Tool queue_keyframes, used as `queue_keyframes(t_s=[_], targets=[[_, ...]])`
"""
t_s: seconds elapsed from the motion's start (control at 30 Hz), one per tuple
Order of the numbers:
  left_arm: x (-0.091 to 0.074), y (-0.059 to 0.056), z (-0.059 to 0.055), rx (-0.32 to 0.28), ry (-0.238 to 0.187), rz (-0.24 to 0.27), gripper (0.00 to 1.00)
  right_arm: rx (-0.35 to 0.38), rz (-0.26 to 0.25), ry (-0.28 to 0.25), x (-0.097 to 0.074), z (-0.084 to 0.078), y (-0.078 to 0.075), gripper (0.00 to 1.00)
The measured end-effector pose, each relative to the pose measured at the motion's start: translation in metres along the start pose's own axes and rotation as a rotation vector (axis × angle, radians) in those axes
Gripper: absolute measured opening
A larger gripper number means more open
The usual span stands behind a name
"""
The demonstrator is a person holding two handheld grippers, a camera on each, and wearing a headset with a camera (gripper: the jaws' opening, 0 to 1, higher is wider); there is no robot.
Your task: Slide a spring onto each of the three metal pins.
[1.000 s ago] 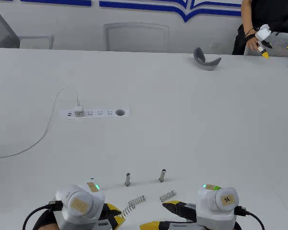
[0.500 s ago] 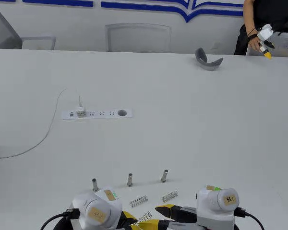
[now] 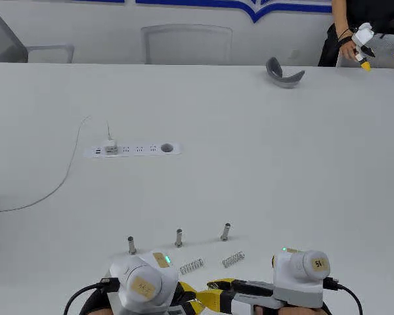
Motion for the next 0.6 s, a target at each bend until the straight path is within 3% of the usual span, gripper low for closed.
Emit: queue_keyframes(t_s=[0.6], targets=[[-0.0028, -0.0015, -0.0038, 0.052, 0.020, 0.001, 0.11, 0.033, 0.047, -0.012, -0.0015, 0.0046, 0.0052, 0.19]])
Point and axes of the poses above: the centre of the closed fingertips' face, and the gripper's own axes: x roughly forward along the fingers, y roughly to its left, z roughly out of its top, the point moved 8 cm from there along -x, roughly backward along the fingers, and after that the axes turned 12 degrees about y, right-handed, at the moved point
